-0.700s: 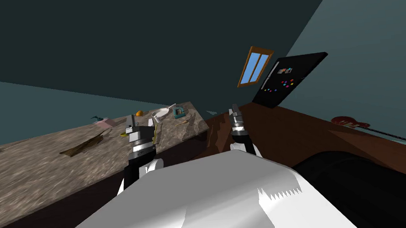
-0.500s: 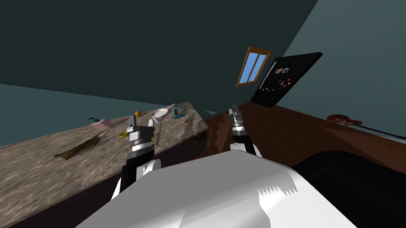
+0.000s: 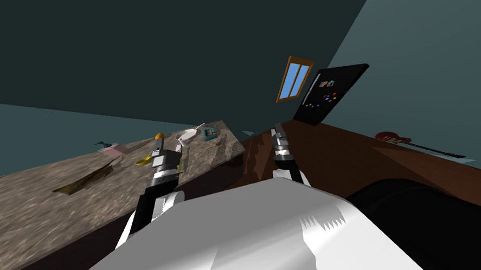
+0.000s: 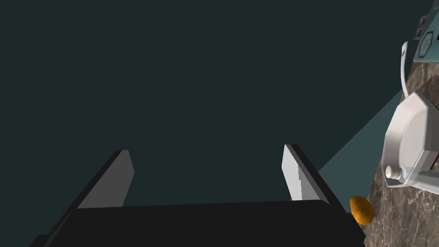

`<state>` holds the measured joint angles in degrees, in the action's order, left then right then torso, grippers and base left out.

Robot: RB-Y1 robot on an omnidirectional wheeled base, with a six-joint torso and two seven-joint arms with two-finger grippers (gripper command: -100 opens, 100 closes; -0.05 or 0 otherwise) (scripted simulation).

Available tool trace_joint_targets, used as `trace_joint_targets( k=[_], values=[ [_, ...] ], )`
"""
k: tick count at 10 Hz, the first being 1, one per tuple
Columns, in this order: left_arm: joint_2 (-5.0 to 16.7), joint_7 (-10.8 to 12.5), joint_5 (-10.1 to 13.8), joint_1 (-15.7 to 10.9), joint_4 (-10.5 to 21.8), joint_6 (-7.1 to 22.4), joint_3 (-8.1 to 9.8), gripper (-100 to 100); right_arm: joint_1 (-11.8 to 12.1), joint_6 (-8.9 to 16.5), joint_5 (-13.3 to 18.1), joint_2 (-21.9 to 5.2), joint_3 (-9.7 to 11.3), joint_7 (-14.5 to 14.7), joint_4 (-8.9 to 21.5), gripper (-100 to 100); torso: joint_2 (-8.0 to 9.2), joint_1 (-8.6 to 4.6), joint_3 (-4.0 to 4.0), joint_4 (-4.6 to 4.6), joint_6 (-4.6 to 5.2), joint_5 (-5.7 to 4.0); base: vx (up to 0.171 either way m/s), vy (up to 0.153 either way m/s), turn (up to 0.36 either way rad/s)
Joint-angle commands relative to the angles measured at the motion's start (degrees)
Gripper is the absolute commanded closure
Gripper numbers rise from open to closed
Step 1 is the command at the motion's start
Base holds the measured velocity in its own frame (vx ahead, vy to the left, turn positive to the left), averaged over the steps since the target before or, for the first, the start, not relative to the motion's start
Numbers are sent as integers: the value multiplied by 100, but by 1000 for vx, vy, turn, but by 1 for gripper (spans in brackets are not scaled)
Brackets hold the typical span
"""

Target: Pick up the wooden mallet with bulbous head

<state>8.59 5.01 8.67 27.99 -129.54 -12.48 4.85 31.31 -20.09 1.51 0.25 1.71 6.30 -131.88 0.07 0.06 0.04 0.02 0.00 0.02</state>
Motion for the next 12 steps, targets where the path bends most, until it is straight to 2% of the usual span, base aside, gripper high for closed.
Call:
trace_joint_targets(
  k=[1, 2, 3, 4, 5, 6, 7, 8, 9, 10, 12],
  values=[
    [173, 39, 107, -29, 61, 286, 150, -100, 0, 0, 0, 0, 0, 0, 0, 0, 0, 0, 0, 0, 0, 0, -20, 10, -148],
    [318, 71, 206, -44, 100, 462, 284, -100, -1, 0, 0, 0, 0, 0, 0, 0, 0, 0, 0, 0, 2, 0, -30, 23, -199],
    [318, 71, 206, -44, 100, 618, 284, -100, -1, 0, 0, 0, 0, 0, 0, 0, 3, 6, 1, 0, 2, 1, -24, 21, -37],
    [464, 110, 313, -61, 145, 832, 427, -100, 0, 0, 0, 0, 0, 0, 0, 0, 2, 4, 1, 0, -1, 1, -20, 9, -102],
    [464, 110, 313, -61, 145, 943, 427, -100, 0, 0, 0, 0, 0, 0, 0, 0, 1, 2, 1, 0, 1, 1, -17, 11, -81],
    [610, 154, 429, -79, 196, 1099, 578, -100, 0, 0, 0, 0, 0, 0, 0, 0, 0, 0, 0, 0, 0, 0, -22, 15, -178],
    [610, 154, 429, -79, 196, 1266, 578, -100, -1, 0, 0, 0, 0, 0, 0, 0, 1, 2, 0, 0, 2, 0, -20, 15, -66],
    [755, 205, 551, -98, 254, 1448, 737, -100, 0, 0, 0, 0, 0, 0, 0, 0, -1, 2, 0, 0, -1, 1, -19, 12, -138],
    [755, 205, 551, -98, 254, 1652, 737, -100, 0, 0, 0, 0, 0, 0, 0, 0, -1, 1, -1, 0, 1, 0, -16, 13, -80],
    [898, 261, 681, -119, 319, 1820, 901, -100, 0, 0, 0, 0, 0, 0, 0, 0, -1, 1, -1, -1, -1, 1, -24, 13, -195],
    [898, 261, 681, -119, 319, 2032, 901, -100, 0, 0, 0, 0, 0, 0, 0, 0, -1, 2, 0, 0, -2, 1, -12, 12, -35]
  ],
)
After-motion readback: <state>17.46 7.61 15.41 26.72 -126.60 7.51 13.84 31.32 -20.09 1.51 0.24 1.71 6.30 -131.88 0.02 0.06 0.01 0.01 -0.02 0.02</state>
